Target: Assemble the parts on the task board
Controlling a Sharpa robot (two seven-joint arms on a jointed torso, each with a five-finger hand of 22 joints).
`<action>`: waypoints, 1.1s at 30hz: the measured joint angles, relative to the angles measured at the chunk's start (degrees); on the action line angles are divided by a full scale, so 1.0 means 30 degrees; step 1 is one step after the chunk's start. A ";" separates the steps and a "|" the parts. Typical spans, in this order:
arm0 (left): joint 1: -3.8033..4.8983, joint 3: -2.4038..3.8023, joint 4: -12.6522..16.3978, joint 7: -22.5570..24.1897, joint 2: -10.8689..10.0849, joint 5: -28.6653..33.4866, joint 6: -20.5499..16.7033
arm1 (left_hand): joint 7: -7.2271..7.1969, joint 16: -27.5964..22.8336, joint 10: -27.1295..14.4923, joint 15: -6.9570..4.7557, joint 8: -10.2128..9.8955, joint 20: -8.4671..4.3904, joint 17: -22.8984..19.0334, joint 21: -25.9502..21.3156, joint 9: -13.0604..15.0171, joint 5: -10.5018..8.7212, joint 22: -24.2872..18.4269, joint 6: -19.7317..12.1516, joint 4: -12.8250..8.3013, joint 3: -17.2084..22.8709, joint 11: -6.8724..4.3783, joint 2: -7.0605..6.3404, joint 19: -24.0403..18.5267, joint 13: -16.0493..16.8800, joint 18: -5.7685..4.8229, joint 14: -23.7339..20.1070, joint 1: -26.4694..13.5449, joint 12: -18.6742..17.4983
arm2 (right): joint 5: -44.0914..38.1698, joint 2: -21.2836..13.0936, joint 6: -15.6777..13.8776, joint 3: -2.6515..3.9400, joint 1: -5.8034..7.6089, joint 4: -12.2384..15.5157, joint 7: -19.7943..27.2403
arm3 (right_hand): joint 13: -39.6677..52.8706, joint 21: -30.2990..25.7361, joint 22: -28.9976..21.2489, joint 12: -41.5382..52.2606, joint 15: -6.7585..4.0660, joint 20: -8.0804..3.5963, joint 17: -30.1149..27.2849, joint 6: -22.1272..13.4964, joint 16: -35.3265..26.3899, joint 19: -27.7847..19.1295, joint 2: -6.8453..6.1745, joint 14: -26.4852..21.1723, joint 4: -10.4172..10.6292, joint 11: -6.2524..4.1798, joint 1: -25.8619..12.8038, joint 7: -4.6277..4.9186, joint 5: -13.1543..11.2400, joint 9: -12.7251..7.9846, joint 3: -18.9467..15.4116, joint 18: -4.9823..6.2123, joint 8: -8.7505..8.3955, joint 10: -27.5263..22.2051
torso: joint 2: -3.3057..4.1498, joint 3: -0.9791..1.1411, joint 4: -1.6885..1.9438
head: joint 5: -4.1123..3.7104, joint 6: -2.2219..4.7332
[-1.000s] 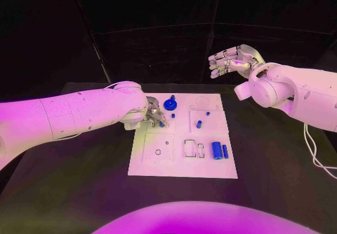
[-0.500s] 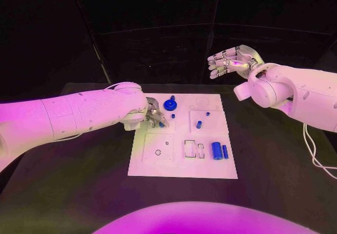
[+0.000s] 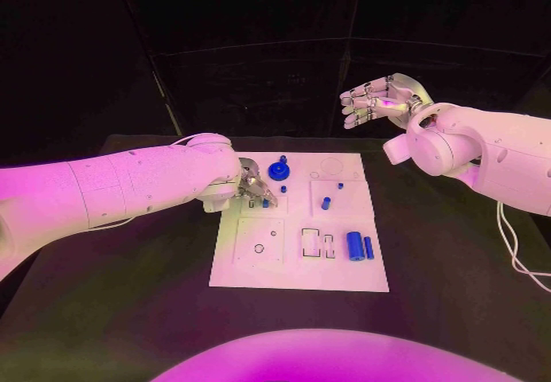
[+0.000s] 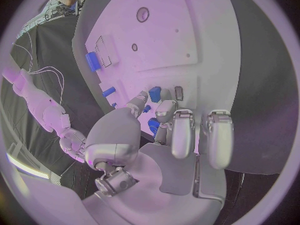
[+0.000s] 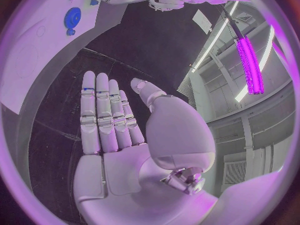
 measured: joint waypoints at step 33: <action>0.2084 0.1535 0.0313 -0.0041 -0.1565 -0.0009 -0.0310 | 0.0841 -0.0353 -0.0344 0.0353 -0.3231 0.0173 0.0000 -0.0146 -0.1888 -0.0001 0.0000 -0.1400 0.1439 -0.4897 0.0674 0.0928 -0.0033 -0.0420 0.0001 -0.0001 0.2671 -0.0094 | 0.0028 0.0095 0.0139 -0.0004 -0.0009 -0.0267 0.0036 | 0.0004 -0.0088 0.0003 0.0001 0.0000 0.0000 -0.0003 0.0000 0.0005 0.0000 0.0002 0.0000 0.0114 -0.0002 -0.0147 0.0000 0.0001 0.0000 -0.0113 0.0001 0.0000 -0.0001 | 0.0002 0.0013 -0.0004 | -0.0128 0.0271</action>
